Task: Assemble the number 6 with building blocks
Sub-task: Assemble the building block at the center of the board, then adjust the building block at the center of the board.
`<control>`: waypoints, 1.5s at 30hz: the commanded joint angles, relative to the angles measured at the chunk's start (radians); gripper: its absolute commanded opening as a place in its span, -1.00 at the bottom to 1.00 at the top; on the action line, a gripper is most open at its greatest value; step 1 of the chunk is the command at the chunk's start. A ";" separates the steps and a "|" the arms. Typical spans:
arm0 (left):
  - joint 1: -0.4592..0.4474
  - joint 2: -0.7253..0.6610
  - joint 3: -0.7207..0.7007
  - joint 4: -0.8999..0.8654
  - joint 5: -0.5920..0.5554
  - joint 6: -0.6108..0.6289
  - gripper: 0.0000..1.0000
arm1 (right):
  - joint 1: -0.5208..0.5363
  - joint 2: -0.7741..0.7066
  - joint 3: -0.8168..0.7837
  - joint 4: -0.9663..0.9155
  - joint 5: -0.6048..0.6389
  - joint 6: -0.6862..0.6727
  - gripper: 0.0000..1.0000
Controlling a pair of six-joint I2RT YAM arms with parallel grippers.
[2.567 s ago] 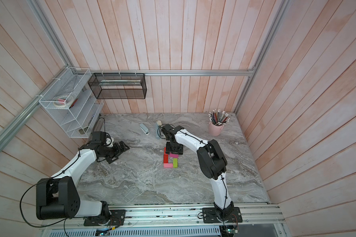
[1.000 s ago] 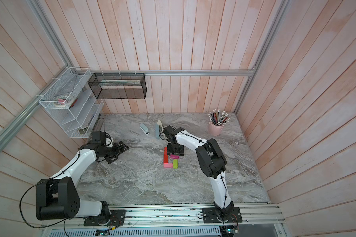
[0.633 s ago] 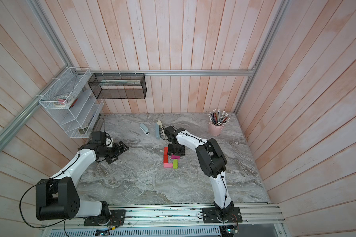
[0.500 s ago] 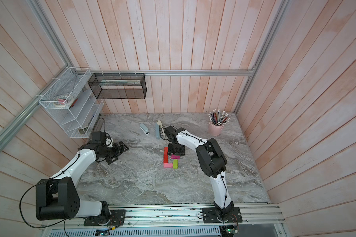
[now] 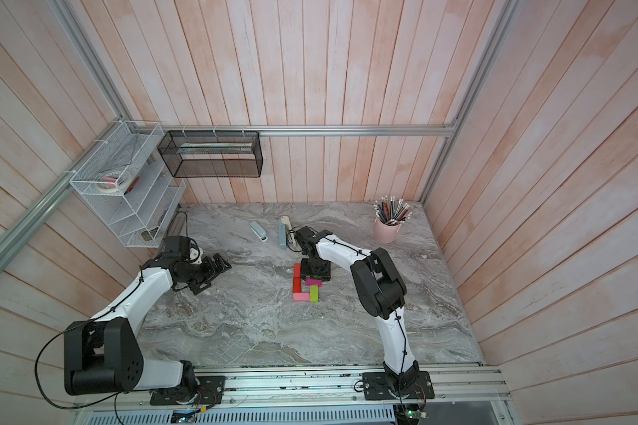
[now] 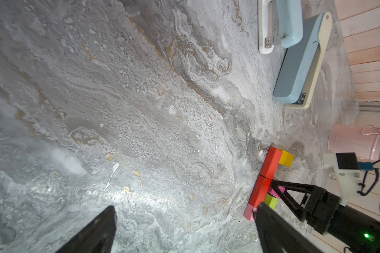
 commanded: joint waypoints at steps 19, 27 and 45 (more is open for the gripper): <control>0.003 -0.010 0.017 -0.004 -0.008 0.000 1.00 | -0.016 -0.095 -0.074 0.065 0.008 0.034 0.52; 0.002 -0.005 0.018 -0.002 -0.006 0.000 1.00 | -0.040 -0.169 -0.123 0.121 -0.035 0.054 0.54; 0.000 -0.005 0.032 -0.017 -0.006 0.014 1.00 | -0.081 -0.196 -0.244 0.241 -0.186 0.166 0.76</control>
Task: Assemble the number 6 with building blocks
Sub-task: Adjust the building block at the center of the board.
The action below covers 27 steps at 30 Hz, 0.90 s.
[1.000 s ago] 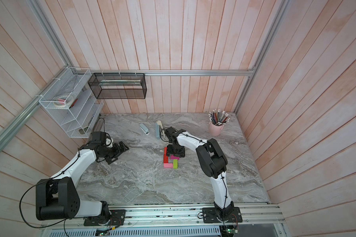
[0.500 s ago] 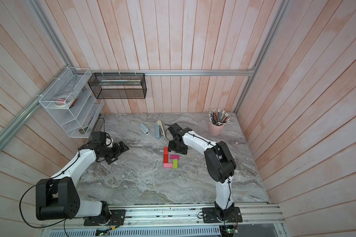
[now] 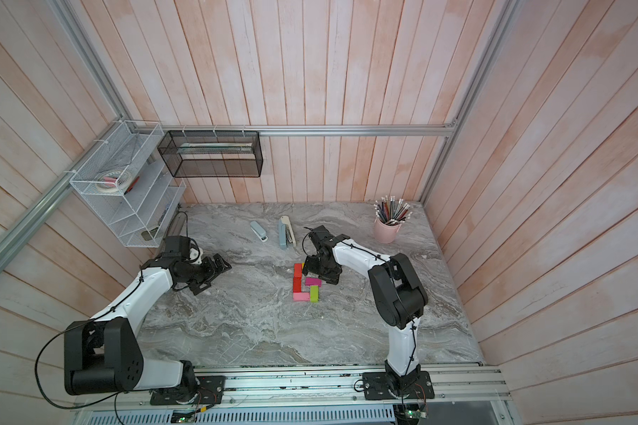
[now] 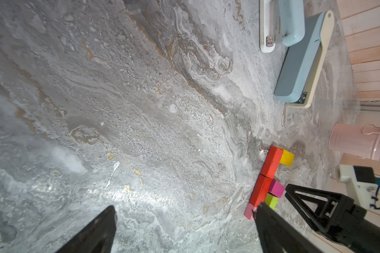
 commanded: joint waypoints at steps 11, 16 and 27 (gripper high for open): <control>0.001 0.010 0.044 -0.010 -0.006 0.019 1.00 | -0.023 -0.028 -0.062 0.119 -0.094 0.056 0.76; 0.001 0.014 0.048 -0.010 -0.006 0.020 1.00 | -0.025 -0.032 -0.064 0.135 -0.089 0.054 0.77; 0.001 0.015 0.049 -0.011 -0.008 0.022 1.00 | -0.027 -0.023 -0.062 0.165 -0.114 0.052 0.77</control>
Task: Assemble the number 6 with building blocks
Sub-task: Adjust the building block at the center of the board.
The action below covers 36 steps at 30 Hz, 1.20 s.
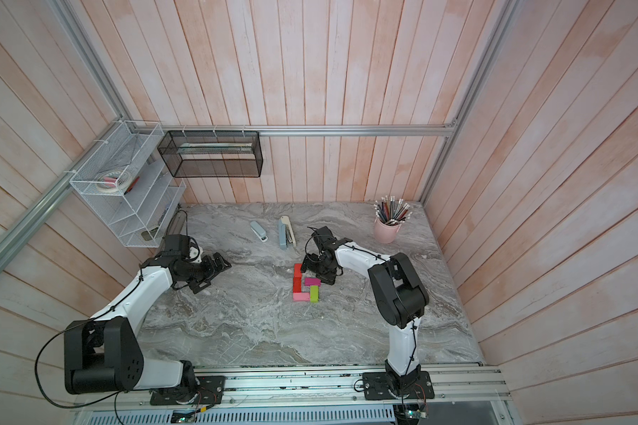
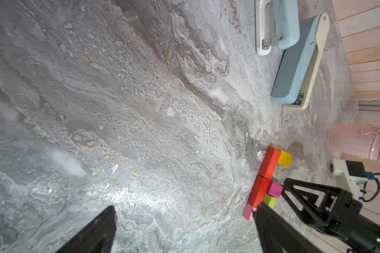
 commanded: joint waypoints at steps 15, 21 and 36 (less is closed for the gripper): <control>0.001 0.000 0.023 -0.004 -0.008 0.011 1.00 | -0.006 -0.035 -0.016 0.033 -0.041 0.015 0.76; 0.001 -0.009 0.014 -0.006 -0.009 0.010 1.00 | -0.006 -0.041 -0.015 0.019 -0.040 0.012 0.76; 0.000 -0.018 0.007 -0.001 -0.004 0.000 1.00 | -0.008 -0.040 -0.002 -0.059 -0.039 0.002 0.75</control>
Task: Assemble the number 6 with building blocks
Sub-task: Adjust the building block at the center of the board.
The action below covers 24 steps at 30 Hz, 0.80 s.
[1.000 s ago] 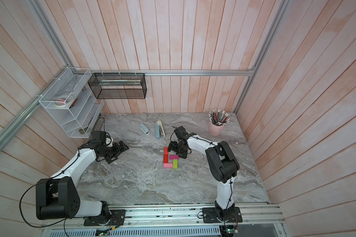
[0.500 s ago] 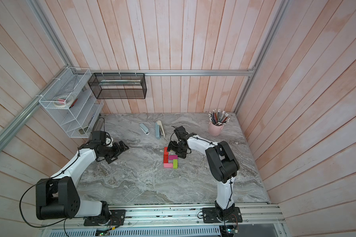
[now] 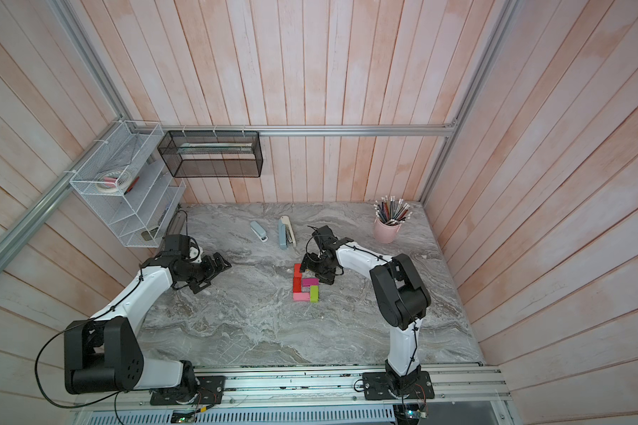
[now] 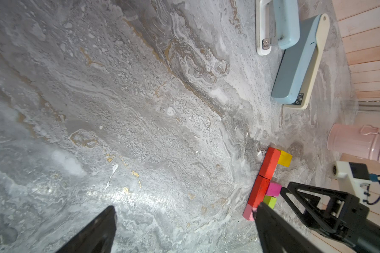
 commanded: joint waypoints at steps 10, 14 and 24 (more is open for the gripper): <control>0.001 -0.033 -0.004 -0.006 -0.007 0.002 1.00 | -0.007 -0.030 -0.037 0.024 -0.057 0.015 0.75; 0.000 -0.036 -0.004 -0.007 -0.008 0.001 1.00 | -0.007 -0.034 -0.041 0.028 -0.061 0.017 0.75; -0.002 -0.039 -0.005 -0.006 -0.007 -0.004 0.99 | -0.010 -0.068 -0.057 -0.009 -0.028 0.006 0.75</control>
